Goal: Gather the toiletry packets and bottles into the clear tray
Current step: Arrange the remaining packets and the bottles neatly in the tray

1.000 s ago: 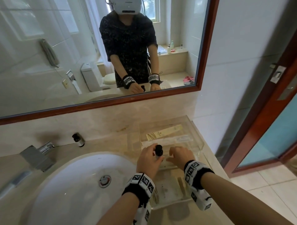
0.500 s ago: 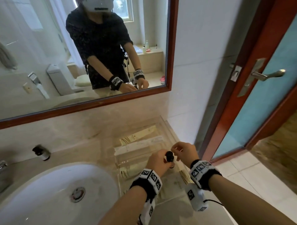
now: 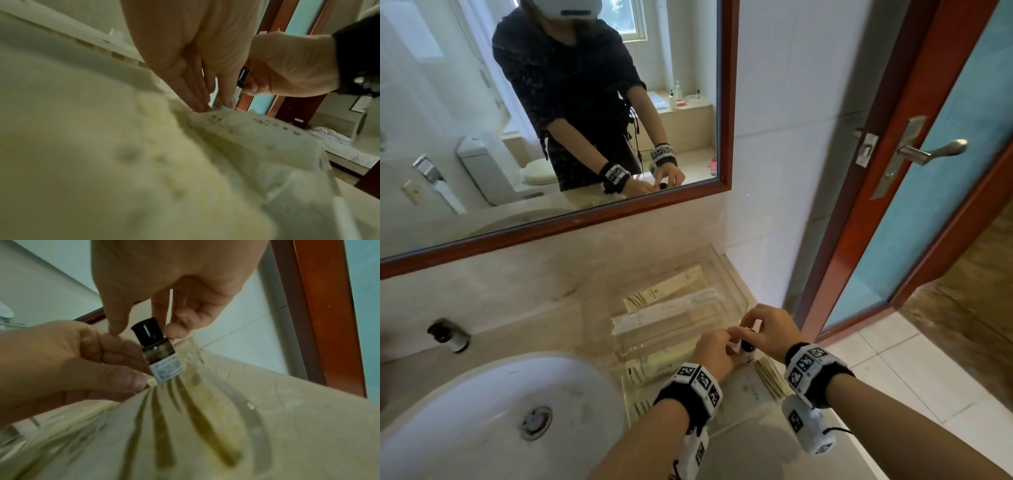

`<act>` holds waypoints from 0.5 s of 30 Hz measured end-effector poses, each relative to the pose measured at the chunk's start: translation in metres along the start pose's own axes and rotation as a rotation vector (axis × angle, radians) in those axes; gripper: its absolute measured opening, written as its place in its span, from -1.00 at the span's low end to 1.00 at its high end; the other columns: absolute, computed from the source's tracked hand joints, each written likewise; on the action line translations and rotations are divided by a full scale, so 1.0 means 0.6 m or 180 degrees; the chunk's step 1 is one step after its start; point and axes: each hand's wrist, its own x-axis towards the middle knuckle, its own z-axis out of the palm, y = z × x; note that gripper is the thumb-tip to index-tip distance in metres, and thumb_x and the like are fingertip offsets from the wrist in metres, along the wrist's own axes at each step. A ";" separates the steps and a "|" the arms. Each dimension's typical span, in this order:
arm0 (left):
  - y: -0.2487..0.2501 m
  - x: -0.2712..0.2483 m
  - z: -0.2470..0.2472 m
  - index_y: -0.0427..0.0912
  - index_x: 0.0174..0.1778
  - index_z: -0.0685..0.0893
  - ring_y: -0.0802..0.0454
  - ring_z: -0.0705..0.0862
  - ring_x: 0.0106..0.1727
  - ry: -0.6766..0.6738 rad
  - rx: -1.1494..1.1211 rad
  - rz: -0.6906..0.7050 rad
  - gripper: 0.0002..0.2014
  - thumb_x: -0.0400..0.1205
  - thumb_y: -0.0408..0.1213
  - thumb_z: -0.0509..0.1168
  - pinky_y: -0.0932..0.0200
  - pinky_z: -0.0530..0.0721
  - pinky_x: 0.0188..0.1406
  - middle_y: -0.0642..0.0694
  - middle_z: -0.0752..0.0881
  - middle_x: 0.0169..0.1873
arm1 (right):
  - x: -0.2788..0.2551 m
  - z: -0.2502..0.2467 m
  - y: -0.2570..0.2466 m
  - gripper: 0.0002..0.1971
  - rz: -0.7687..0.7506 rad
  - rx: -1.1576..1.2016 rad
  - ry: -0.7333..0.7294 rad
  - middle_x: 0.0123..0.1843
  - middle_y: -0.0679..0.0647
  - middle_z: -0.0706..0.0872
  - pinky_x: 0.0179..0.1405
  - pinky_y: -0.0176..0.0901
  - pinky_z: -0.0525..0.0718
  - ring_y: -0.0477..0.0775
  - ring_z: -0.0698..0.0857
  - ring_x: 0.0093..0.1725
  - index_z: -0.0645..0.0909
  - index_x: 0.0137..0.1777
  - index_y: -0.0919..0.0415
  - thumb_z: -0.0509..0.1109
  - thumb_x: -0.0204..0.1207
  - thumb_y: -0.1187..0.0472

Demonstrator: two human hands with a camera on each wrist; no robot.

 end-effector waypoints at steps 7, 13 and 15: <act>-0.037 -0.047 -0.054 -0.07 0.19 0.65 -0.07 0.59 0.24 -0.0254 0.1187 0.0141 -0.71 0.56 -0.15 0.29 -0.02 0.58 0.28 -0.09 0.66 0.18 | -0.005 0.019 0.000 -0.74 -0.0338 -0.0703 -0.0100 0.01 0.01 0.68 -0.19 -0.29 0.47 0.05 0.68 -0.07 0.72 -0.06 0.15 0.48 0.43 -0.04; -0.067 -0.100 -0.056 0.00 0.14 0.65 -0.06 0.40 0.40 -0.0406 0.1994 -0.0065 -0.68 0.57 0.05 0.22 -0.13 0.37 0.38 -0.04 0.55 0.26 | -0.012 0.024 -0.018 -0.60 -0.0720 -0.0993 0.0600 -0.12 -0.05 0.66 -0.40 -0.26 0.41 0.01 0.69 -0.30 0.73 -0.18 0.11 0.37 0.40 -0.24; -0.076 -0.111 -0.051 0.02 0.24 0.60 -0.08 0.35 0.46 -0.0465 0.2027 -0.0153 -0.64 0.56 0.03 0.24 -0.15 0.35 0.44 -0.06 0.49 0.33 | -0.010 0.030 -0.035 -0.56 -0.0924 -0.0829 0.0944 -0.25 -0.06 0.68 -0.50 -0.31 0.37 -0.10 0.54 -0.51 0.70 -0.30 0.09 0.24 0.36 -0.27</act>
